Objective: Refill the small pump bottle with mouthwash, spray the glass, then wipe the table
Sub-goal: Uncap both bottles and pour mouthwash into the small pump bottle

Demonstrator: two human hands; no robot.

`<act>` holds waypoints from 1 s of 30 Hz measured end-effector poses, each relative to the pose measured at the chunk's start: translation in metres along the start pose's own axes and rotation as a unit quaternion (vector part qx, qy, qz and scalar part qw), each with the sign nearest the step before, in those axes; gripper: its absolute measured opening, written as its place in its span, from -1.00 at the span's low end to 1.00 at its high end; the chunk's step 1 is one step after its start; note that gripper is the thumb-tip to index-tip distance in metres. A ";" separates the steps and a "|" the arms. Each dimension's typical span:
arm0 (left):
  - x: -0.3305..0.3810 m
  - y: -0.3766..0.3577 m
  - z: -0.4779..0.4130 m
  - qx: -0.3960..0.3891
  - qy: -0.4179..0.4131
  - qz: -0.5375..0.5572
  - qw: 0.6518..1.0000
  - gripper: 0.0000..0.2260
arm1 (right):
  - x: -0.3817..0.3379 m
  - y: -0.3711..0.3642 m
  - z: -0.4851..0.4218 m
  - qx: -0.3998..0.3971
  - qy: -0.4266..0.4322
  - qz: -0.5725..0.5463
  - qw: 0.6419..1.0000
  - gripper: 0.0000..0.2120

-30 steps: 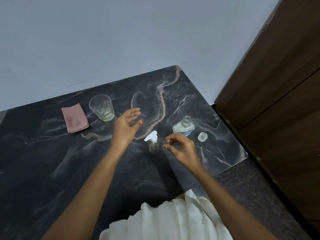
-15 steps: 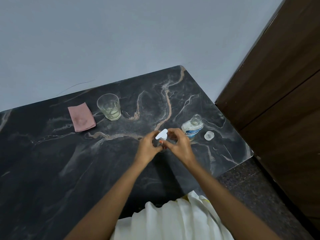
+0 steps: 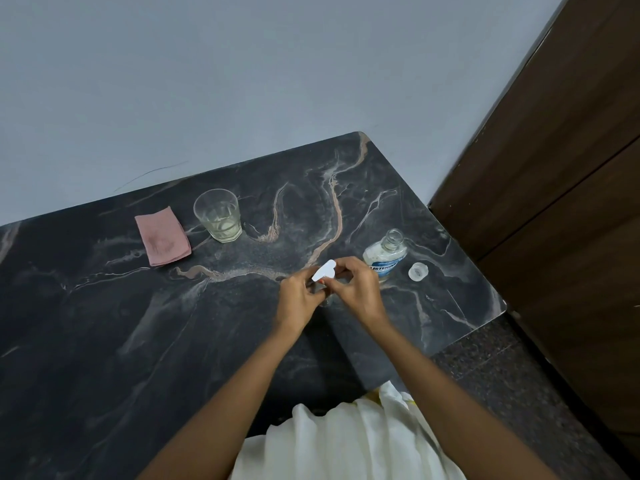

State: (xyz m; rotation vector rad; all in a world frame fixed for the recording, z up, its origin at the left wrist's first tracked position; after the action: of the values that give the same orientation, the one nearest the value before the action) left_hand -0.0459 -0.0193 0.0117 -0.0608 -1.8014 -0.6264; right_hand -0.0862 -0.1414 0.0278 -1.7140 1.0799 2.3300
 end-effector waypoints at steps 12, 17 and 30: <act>-0.004 -0.002 0.002 0.000 0.008 0.015 1.000 -0.63 | 0.009 -0.015 0.004 -0.109 -0.027 -0.065 0.992 -0.54; -0.003 -0.002 0.003 -0.002 0.003 0.002 1.000 -0.64 | 0.010 -0.012 0.004 -0.064 -0.038 -0.114 0.991 -0.62; -0.005 -0.001 0.004 0.005 0.008 -0.005 1.000 -0.62 | 0.008 -0.017 0.006 -0.101 -0.031 -0.097 0.990 -0.61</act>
State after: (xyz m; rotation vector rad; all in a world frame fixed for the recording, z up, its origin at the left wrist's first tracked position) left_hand -0.0481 -0.0170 0.0056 -0.0394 -1.7898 -0.6234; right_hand -0.0869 -0.1280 0.0138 -1.7083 0.6532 2.4183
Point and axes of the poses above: each hand's wrist, its own z-axis away from the middle knuckle, its own y-axis out of the back of the hand, x = y × z, the point moved 10 cm from there along -z, towards the middle knuckle, and after that the axes turned 15 degrees about -y, right-handed, at the moved point
